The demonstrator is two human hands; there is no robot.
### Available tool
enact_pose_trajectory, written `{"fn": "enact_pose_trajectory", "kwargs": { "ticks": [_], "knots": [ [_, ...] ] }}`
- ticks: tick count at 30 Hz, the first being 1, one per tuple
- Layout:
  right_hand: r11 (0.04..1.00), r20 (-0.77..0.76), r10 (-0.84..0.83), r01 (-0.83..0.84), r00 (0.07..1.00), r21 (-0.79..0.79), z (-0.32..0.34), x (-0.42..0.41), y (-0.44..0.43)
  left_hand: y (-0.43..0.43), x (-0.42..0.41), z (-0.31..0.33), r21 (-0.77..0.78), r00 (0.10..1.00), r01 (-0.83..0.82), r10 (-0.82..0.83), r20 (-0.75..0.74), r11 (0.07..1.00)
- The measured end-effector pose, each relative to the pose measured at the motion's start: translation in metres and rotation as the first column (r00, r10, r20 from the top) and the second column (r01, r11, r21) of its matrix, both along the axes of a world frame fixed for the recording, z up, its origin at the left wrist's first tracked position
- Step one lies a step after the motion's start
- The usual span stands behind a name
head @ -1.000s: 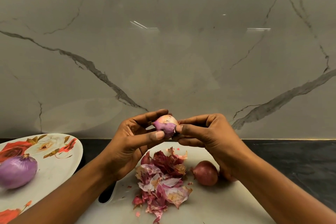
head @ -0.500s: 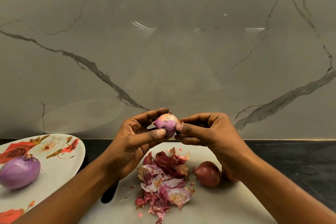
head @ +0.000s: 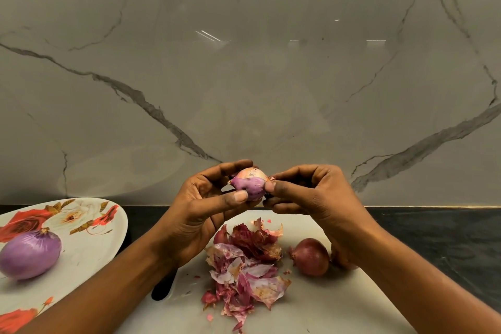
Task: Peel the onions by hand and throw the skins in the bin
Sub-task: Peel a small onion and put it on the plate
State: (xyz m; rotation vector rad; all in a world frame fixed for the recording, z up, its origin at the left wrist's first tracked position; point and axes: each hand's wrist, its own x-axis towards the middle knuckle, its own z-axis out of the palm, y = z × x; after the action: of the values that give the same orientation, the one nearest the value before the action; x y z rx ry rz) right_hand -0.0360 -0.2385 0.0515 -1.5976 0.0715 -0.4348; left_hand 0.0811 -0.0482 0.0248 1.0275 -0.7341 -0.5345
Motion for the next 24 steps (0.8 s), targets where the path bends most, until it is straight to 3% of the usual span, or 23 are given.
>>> {"fn": "enact_pose_trajectory", "kwargs": {
  "ticks": [7,12,16,24],
  "knots": [
    [0.996,0.044,-0.054,0.057,0.998,-0.064,-0.0016,0.0005,-0.0014,-0.0019,-0.0014,0.0004,0.017,1.0,-0.028,0.028,0.003,0.999],
    [0.959,0.114,-0.136,0.16,0.984,-0.234,-0.0052,0.0027,-0.0032,-0.0054,-0.004,0.0011,0.025,1.0,-0.013,0.014,-0.025,1.0],
    [0.955,0.147,-0.198,0.224,0.969,-0.192,-0.0025,0.0036,-0.0094,-0.0049,-0.0021,0.0019,0.007,0.999,0.011,-0.011,-0.039,1.0],
    [0.926,0.129,-0.133,0.17,0.983,-0.338,-0.0062,0.0044,-0.0057,-0.0084,-0.0067,0.0063,0.069,0.996,-0.069,0.073,-0.051,0.995]
  ]
}}
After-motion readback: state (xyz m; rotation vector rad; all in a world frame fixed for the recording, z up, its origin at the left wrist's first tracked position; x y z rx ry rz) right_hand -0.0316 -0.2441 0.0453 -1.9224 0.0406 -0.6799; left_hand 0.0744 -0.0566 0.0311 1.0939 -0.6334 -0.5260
